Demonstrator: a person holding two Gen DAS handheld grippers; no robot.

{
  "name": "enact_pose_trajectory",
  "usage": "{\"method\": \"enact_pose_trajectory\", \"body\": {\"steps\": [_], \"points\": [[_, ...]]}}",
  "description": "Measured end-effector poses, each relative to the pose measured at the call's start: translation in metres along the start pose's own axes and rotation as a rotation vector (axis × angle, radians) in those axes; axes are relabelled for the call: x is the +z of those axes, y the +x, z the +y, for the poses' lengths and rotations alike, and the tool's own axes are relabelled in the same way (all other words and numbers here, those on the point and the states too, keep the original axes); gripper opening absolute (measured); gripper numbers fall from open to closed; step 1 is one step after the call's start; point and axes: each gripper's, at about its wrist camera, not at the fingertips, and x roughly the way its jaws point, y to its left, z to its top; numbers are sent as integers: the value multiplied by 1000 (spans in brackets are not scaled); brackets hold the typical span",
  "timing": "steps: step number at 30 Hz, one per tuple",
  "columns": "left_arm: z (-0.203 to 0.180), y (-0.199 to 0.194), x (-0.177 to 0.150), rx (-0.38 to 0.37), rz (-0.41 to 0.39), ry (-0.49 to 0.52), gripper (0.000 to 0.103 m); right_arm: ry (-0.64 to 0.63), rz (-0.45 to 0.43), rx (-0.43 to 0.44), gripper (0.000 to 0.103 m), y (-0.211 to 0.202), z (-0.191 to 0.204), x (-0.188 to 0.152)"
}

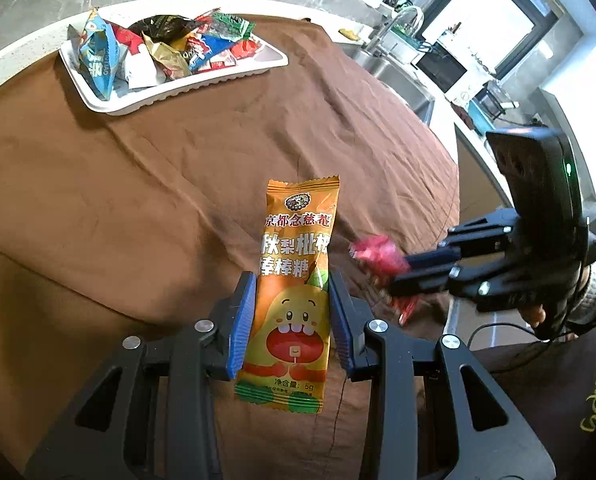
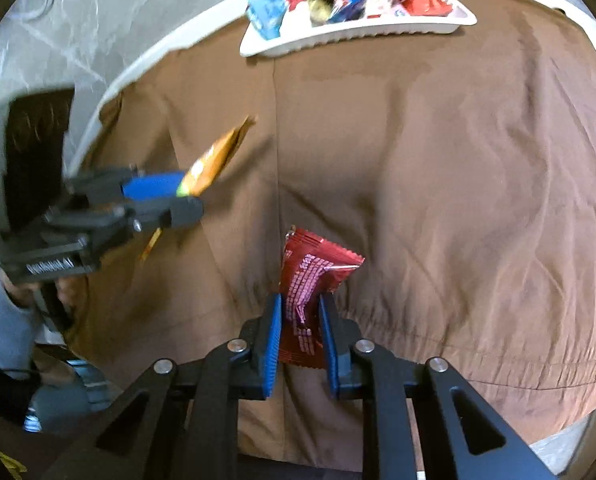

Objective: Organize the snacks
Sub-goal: 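Lift both snacks and carry them over the white tray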

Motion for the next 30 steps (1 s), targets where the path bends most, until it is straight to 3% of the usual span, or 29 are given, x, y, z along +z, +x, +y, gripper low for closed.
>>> {"method": "enact_pose_trajectory", "body": {"steps": [8, 21, 30], "points": [[-2, -19, 25, 7, -53, -38, 33, 10, -107, 36, 21, -57, -12, 39], [-6, -50, 92, 65, -168, -131, 33, -123, -243, 8, 21, -140, -25, 126], [-18, -58, 134, 161, -221, -152, 33, -183, -256, 36, 21, -148, -29, 165]]}}
